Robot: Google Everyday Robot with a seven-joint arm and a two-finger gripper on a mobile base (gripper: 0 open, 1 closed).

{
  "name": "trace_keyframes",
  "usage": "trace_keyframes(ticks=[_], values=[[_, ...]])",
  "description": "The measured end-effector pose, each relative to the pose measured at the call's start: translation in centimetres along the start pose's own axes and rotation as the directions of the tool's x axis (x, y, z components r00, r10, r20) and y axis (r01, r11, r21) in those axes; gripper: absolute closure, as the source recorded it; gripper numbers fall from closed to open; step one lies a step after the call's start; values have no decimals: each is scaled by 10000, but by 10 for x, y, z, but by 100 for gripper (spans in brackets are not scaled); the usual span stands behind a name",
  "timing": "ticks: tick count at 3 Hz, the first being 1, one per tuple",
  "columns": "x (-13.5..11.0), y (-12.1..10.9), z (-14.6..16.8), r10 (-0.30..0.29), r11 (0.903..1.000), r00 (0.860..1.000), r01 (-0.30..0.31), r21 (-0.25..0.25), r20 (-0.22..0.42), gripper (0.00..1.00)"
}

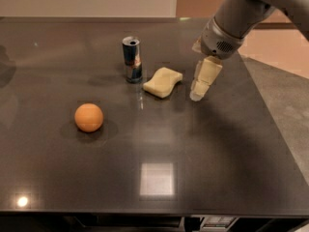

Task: Pick sponge

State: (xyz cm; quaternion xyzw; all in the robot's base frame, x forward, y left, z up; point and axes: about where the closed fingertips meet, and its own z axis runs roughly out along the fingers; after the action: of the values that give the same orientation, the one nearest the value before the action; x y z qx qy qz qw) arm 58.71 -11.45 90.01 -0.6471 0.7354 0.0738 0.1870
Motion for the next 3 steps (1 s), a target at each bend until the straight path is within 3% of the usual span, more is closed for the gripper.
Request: trace_keyframes(ticks=[3], values=[[-32, -30, 60, -363, 9981, 9993, 361, -508, -39, 0]])
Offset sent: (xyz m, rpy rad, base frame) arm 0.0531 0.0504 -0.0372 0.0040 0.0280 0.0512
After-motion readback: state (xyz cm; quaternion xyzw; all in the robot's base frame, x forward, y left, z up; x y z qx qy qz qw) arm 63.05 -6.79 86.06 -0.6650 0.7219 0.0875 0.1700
